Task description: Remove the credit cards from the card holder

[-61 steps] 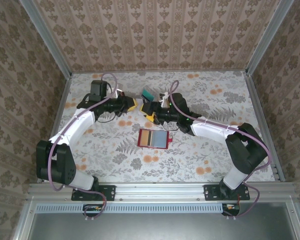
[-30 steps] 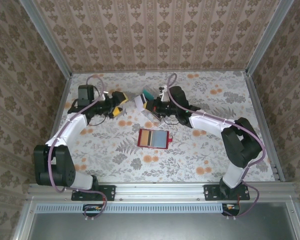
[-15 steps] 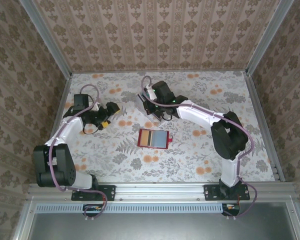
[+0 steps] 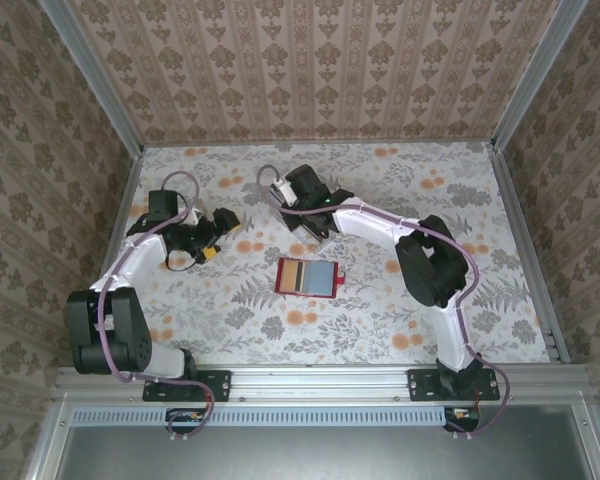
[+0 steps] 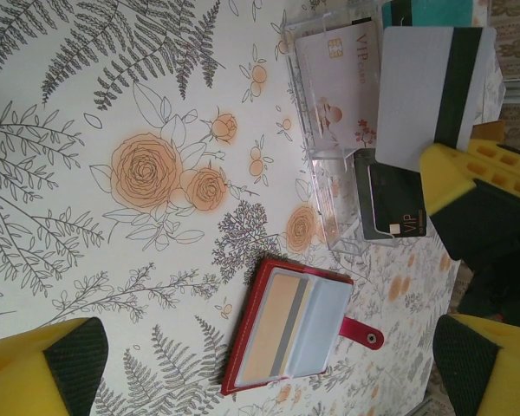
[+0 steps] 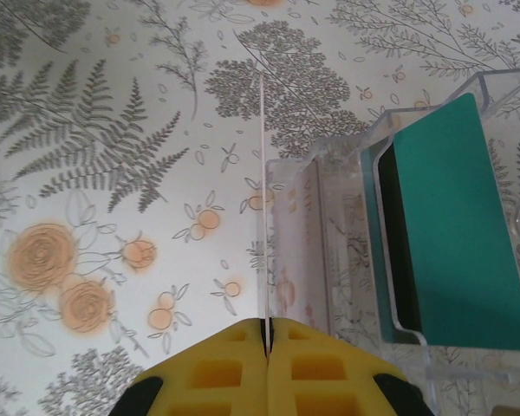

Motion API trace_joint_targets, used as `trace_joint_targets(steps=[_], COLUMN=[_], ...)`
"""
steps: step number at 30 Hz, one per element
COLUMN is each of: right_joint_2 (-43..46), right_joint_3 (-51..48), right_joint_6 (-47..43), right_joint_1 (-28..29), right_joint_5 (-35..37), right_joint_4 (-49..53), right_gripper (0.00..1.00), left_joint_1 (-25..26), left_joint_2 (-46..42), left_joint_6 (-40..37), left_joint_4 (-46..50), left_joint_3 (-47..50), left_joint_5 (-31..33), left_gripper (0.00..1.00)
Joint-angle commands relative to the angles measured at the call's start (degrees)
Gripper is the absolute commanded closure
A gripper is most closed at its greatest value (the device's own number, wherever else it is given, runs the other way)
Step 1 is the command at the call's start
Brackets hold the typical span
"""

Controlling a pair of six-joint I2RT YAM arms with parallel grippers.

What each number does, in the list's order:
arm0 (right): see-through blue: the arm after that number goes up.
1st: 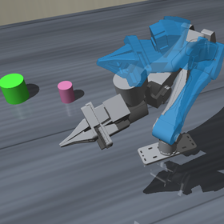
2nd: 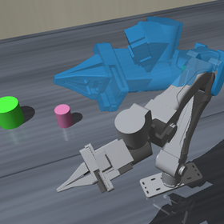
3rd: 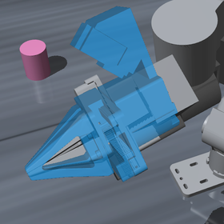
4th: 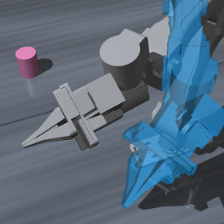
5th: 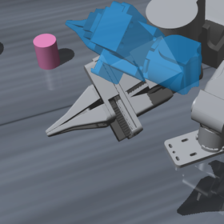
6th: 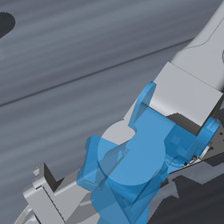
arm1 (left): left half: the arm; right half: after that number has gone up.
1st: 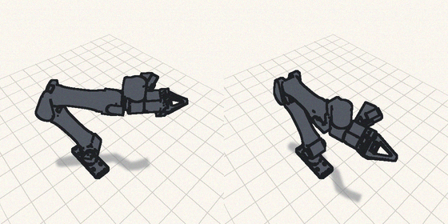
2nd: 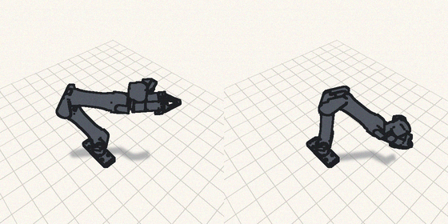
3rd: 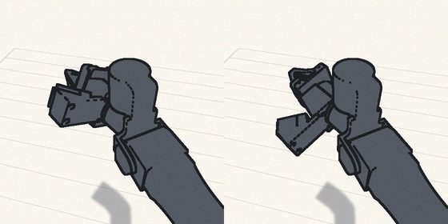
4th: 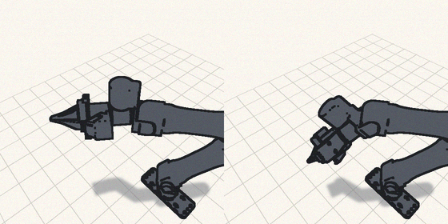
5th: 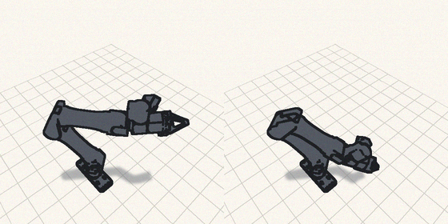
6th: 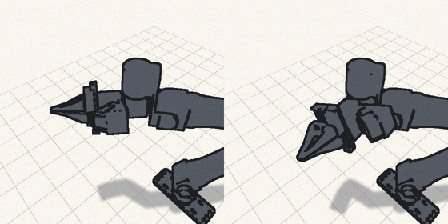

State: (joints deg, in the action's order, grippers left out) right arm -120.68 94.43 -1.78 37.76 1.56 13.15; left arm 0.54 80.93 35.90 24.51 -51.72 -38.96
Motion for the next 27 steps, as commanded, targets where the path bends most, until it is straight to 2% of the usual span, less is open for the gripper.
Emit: trace_joint_targets(steps=[1,14,17,22,27], right_joint_2=[-2.22,-5.06,-5.82,-5.86,-2.49], right_joint_3=[2.43,3.48,4.74,6.22,4.91], right_joint_6=[-2.95,-3.34,-3.23,-2.27,-0.38], right_joint_1=[0.21,0.21,0.21,0.21,0.29], right_joint_5=[3.3,5.69,5.05,5.19,5.64], right_joint_4=[2.87,4.16,4.84,6.43,6.3], right_gripper=[1.0,0.97,0.92,0.77,0.71], left_joint_1=[-0.4,-0.29,-0.19,-0.1,-0.11], left_joint_2=[0.55,1.56,1.76,1.69,1.63], left_joint_6=[-1.54,-1.52,-1.53,-1.58,-1.64], left_joint_4=[1.15,1.0,1.06,1.41,1.66], left_joint_3=[0.69,0.67,0.51,0.46,0.28], left_joint_5=[-0.5,-1.56,-1.59,-1.72,-1.89], left_gripper=[0.0,0.0,0.0,0.0,0.0])
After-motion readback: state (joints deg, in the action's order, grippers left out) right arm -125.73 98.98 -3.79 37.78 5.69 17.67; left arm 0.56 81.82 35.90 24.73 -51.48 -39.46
